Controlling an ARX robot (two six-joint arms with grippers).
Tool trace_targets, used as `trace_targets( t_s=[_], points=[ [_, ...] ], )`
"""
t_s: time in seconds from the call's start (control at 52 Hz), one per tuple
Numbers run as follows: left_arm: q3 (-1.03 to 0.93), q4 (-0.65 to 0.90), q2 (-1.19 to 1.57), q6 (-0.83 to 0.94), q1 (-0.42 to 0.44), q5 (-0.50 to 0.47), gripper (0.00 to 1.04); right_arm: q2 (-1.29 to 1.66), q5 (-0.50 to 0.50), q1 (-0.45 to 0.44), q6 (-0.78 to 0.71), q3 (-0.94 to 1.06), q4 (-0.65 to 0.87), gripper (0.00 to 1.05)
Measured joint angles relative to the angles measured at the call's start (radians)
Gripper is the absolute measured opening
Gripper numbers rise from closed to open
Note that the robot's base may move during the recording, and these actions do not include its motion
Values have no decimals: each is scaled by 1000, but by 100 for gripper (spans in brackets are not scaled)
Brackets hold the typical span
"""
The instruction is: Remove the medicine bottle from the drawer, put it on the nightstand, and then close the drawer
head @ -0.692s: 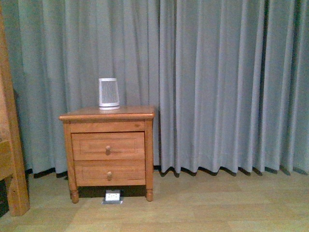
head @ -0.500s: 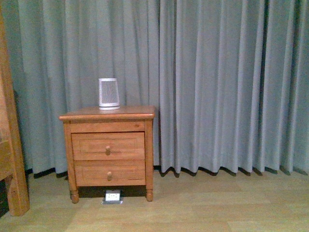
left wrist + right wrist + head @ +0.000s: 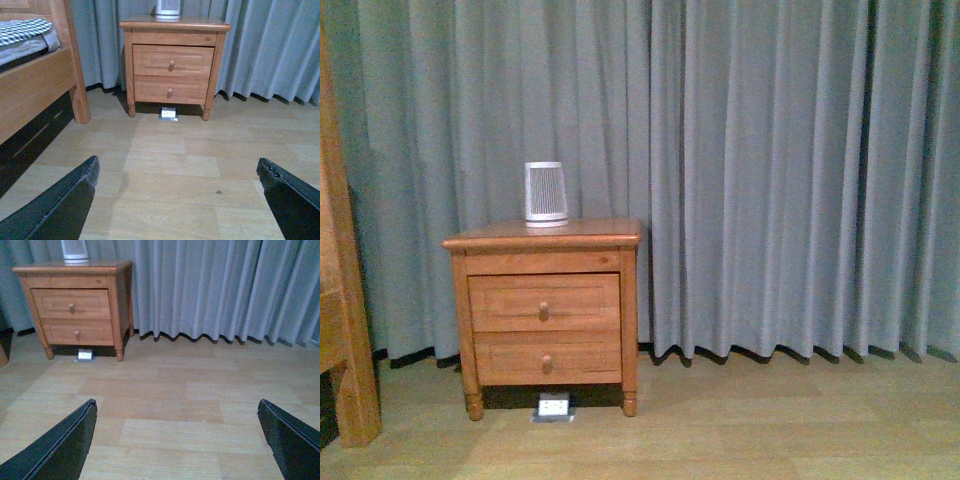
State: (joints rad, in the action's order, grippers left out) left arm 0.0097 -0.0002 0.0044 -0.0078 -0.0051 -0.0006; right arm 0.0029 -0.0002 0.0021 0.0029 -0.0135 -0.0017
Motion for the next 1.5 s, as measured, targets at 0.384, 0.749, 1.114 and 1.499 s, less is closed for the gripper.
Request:
trace_targets(
  t_s=[0.384, 0.749, 1.114, 1.499],
  points=[
    [0, 0, 0, 0, 0, 0, 98, 0, 0, 0, 0, 0, 0, 98],
    [0, 0, 0, 0, 0, 0, 98, 0, 0, 0, 0, 0, 0, 98],
    [0, 0, 0, 0, 0, 0, 98, 0, 0, 0, 0, 0, 0, 98],
    [0, 0, 0, 0, 0, 0, 98, 0, 0, 0, 0, 0, 0, 98]
  ],
)
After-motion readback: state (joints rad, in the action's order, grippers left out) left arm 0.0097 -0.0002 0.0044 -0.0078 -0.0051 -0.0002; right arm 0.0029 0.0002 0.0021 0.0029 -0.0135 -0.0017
